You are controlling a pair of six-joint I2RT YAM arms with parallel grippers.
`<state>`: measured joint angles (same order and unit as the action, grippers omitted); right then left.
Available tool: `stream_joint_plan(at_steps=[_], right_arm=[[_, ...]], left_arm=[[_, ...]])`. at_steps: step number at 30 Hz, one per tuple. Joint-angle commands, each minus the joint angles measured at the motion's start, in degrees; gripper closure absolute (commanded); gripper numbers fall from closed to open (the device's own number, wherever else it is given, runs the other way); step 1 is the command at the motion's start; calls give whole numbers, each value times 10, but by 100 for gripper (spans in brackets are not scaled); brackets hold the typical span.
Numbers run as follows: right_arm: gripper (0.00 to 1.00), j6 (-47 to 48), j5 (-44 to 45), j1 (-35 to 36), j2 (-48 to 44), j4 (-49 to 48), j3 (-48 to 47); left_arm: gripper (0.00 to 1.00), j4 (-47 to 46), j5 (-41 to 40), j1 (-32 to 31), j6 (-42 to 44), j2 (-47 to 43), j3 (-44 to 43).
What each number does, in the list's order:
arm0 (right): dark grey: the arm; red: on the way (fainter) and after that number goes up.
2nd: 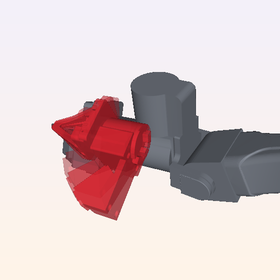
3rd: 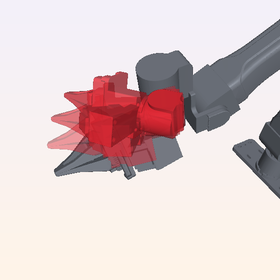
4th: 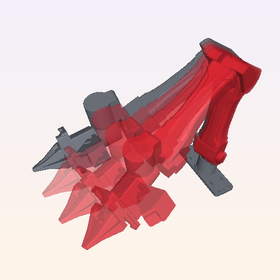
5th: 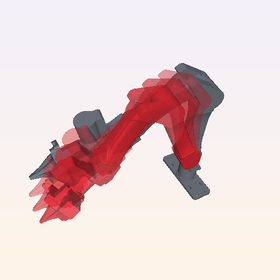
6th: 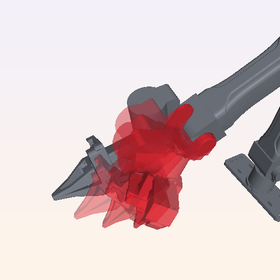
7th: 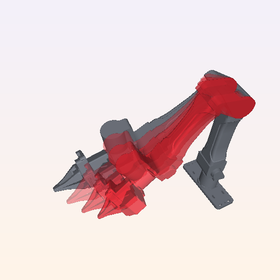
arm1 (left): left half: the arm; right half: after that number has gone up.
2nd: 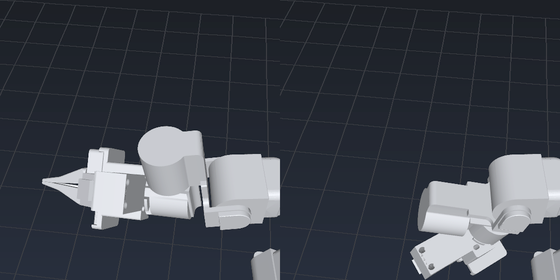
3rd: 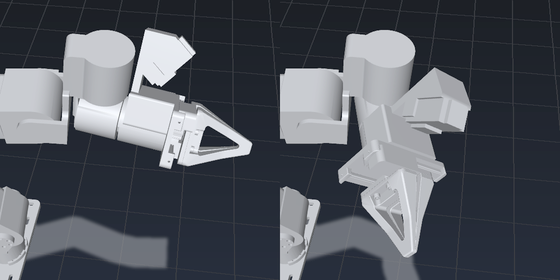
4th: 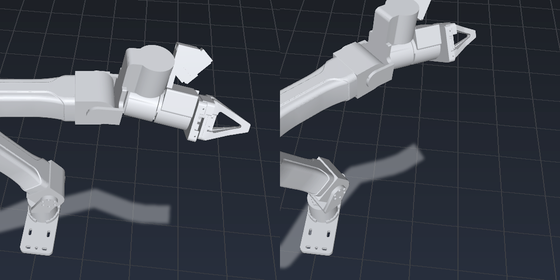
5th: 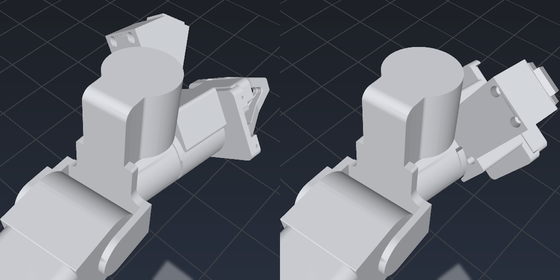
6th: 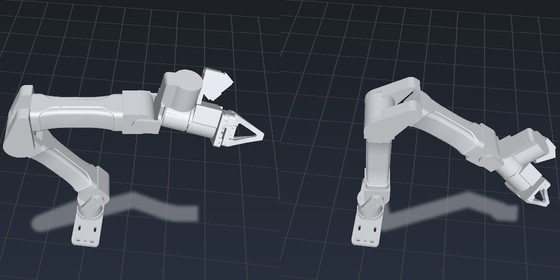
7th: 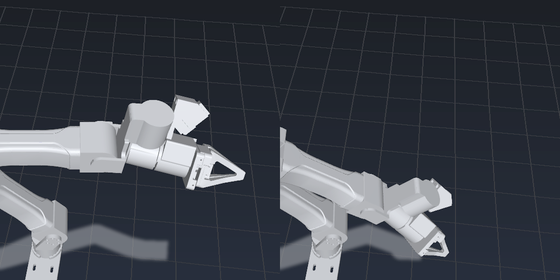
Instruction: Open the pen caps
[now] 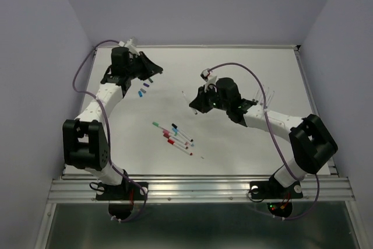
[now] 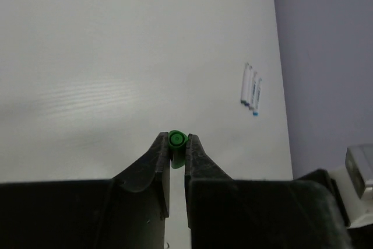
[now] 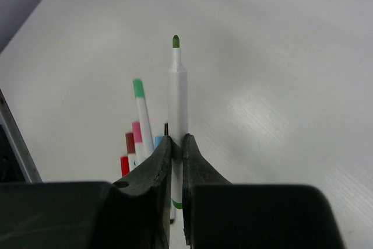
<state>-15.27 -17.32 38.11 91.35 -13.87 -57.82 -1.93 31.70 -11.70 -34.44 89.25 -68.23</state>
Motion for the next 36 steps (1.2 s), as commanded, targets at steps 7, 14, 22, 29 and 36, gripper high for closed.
stream_joint_plan(at_steps=[7,14,22,29,36], right_arm=[[99,8,1,-3,-70,36,54],[99,4,69,-25,-70,49,39],[99,24,153,-37,-72,86,22],[99,28,189,-48,-72,104,18],[99,29,207,-59,-64,111,18]], left_arm=[[100,-33,-72,98,14,-8,-33],[100,47,-131,96,39,42,-52],[100,115,-234,85,49,123,-77],[98,148,-255,71,54,194,-125],[92,186,-308,53,58,242,-168]])
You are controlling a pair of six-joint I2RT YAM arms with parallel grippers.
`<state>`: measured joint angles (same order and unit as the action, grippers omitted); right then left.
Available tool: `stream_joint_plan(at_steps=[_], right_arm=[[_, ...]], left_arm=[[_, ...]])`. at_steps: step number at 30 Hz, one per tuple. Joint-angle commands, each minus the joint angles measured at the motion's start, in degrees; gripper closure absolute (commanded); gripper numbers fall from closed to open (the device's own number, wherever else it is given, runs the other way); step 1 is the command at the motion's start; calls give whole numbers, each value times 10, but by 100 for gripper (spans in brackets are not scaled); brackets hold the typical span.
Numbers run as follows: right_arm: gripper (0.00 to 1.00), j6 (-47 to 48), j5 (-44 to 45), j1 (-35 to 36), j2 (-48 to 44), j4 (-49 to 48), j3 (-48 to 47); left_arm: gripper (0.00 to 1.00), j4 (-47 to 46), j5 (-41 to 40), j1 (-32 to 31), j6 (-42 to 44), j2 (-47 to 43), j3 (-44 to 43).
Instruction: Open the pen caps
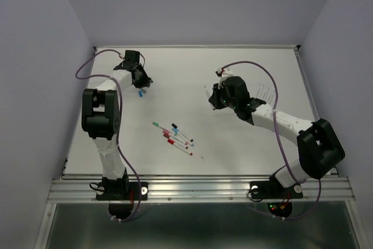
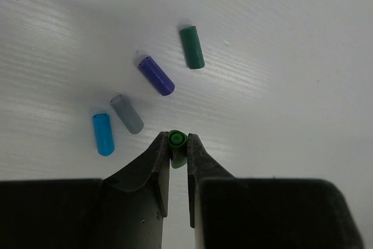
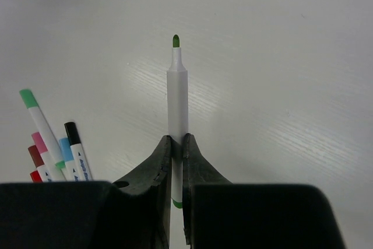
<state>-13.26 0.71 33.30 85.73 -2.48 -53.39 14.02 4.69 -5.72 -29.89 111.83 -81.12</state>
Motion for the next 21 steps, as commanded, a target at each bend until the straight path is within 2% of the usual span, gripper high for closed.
stream_joint_plan(at_steps=[1,15,21], right_arm=[[99,10,26,-11,-7,-2,-26],[99,10,26,-22,-4,5,-29],[99,7,30,-22,-5,8,-32]], left_arm=[[92,29,-40,-8,12,22,-44],[78,49,-67,-22,12,40,-69],[63,63,-76,-24,14,51,-83]])
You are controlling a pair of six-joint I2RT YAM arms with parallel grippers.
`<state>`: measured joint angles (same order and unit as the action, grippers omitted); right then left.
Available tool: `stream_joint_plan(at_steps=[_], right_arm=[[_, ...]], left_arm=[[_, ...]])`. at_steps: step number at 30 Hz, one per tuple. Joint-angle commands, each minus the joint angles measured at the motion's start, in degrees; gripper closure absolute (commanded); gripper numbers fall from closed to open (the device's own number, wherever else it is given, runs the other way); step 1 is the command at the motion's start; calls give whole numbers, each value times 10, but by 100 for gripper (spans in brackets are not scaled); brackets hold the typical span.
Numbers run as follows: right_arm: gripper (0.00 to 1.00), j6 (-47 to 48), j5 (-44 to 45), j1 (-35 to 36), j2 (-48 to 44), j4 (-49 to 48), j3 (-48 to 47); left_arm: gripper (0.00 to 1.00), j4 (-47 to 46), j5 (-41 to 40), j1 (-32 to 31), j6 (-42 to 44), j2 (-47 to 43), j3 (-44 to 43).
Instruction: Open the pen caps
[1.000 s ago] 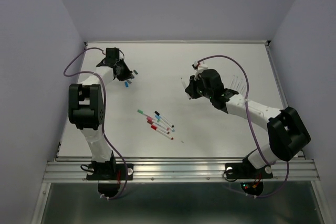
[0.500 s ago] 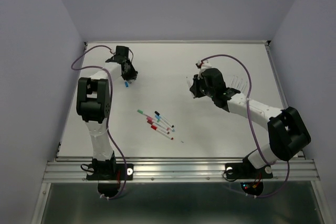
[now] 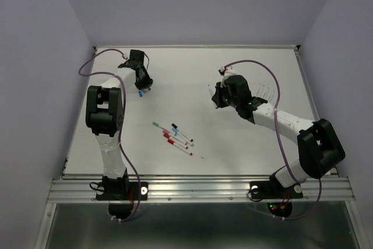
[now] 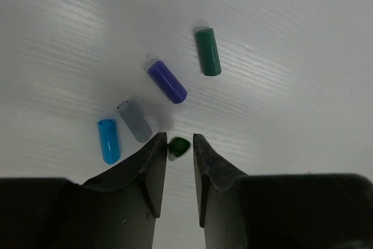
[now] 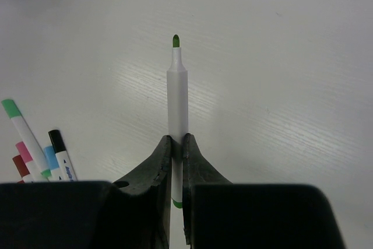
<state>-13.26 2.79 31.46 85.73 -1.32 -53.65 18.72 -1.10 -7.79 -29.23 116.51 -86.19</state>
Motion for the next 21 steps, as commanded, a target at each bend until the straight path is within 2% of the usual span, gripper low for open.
stream_joint_plan(at_steps=[1,12,13,14,17,18,20,21], right_arm=[[99,7,10,-3,-4,-1,-31],[99,-1,52,-9,-8,7,-34],[99,-5,56,-15,-9,8,-34],[99,-7,60,-15,-9,8,-34],[99,-15,82,-23,-11,11,-32],[99,-22,87,-38,-15,11,-31],[99,-31,93,-57,-19,11,-30],[99,-37,96,-68,-21,11,-29]], left_arm=[[63,14,-18,-3,8,2,-32],[53,6,-6,-11,11,-41,-29],[47,-9,2,-13,13,-54,-24],[47,-9,7,-13,13,-54,-24],[34,-29,29,-14,13,-87,-4],[27,-39,32,-14,14,-107,1],[23,-50,36,-17,15,-129,19],[17,-56,37,-17,17,-151,27]])
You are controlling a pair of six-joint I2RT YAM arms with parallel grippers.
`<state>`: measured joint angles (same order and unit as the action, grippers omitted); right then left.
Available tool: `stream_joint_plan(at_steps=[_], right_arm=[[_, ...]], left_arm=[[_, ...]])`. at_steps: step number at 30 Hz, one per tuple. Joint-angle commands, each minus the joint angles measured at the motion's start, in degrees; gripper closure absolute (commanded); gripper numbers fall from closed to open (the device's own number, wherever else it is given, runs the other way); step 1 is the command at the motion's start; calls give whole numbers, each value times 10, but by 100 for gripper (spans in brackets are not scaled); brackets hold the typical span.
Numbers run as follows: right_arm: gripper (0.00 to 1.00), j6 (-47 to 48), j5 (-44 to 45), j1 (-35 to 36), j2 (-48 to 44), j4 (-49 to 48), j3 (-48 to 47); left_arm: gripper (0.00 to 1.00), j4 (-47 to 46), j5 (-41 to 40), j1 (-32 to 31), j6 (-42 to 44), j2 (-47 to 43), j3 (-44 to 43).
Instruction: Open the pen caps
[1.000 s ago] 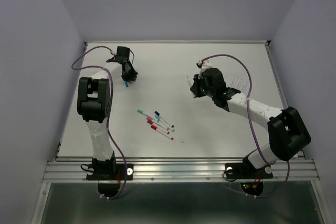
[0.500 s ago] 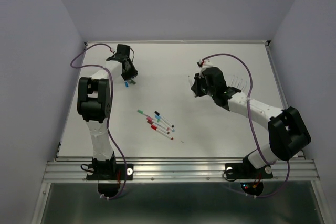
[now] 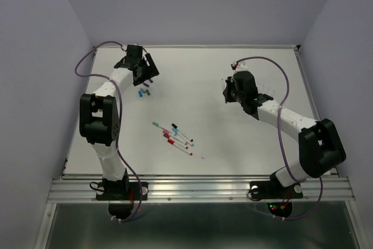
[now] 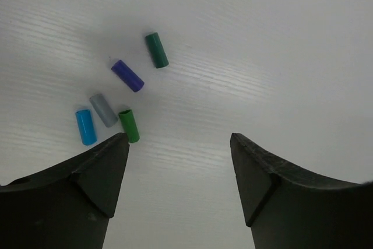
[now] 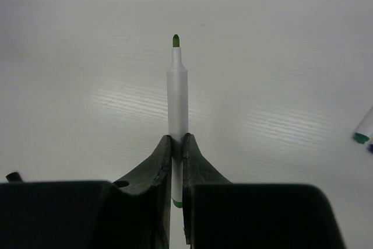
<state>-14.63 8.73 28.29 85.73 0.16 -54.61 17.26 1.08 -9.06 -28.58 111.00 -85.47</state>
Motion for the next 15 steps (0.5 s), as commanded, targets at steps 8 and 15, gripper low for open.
stream_joint_plan(at_steps=[8,15], right_arm=[[99,-71,87,-176,-29,45,0],[99,-83,135,-270,2,58,-13]], left_arm=[[1,-123,62,-5,16,-191,97],[1,-137,62,-5,21,-204,118]])
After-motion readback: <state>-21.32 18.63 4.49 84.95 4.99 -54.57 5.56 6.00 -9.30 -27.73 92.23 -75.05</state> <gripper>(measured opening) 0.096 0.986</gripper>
